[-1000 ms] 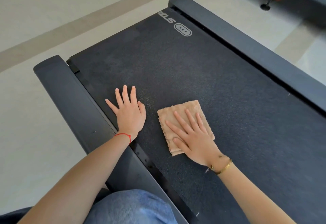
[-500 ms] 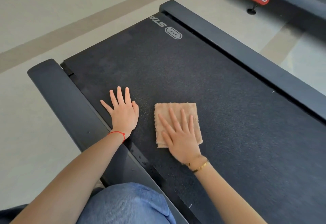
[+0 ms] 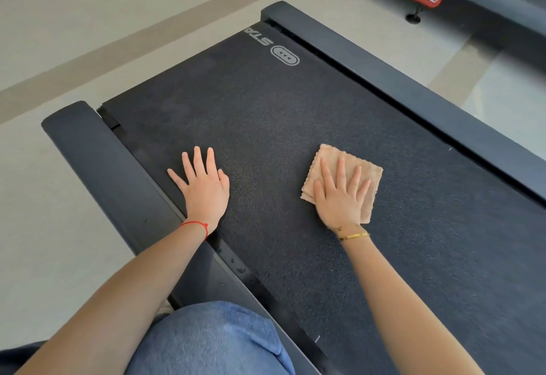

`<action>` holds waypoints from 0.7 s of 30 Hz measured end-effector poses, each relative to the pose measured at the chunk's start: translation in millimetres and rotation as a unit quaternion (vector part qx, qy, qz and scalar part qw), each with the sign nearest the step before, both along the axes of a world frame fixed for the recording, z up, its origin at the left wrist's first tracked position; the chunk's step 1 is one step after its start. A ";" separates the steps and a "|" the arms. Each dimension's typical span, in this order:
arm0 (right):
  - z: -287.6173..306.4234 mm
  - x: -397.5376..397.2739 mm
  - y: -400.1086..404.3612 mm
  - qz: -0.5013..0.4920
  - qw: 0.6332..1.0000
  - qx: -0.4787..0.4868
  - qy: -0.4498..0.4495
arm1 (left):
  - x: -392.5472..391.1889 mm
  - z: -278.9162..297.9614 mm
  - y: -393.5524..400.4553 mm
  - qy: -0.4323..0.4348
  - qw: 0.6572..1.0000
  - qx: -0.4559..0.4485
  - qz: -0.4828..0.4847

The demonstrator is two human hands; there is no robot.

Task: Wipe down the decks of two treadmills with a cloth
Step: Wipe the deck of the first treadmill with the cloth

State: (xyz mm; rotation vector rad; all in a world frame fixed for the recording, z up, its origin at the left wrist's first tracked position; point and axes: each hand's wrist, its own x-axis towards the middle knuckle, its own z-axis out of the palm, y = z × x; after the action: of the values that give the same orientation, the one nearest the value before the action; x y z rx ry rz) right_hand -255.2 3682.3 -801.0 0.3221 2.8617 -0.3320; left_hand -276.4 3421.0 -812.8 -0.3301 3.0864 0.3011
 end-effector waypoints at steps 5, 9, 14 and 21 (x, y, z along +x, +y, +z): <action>1.8 32.0 -18.9 0.145 0.989 -0.008 0.015 | 1.8 2.2 0.5 0.007 1.000 0.005 -0.004; -1.6 75.2 -10.0 0.196 0.980 -0.010 0.036 | 4.3 4.2 1.3 0.011 1.000 0.003 -0.012; -0.7 67.6 36.3 0.114 0.993 -0.009 0.029 | 5.8 3.4 0.0 0.014 1.000 0.006 -0.026; 3.0 -23.9 24.5 -0.030 1.000 -0.008 0.005 | 6.9 4.4 0.6 0.011 1.000 0.003 -0.026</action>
State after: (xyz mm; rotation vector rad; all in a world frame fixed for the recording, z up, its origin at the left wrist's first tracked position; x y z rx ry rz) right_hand -279.1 3706.8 -798.0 0.4056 2.8615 -0.3680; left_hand -269.6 3421.6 -808.5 -0.2475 3.1090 0.3138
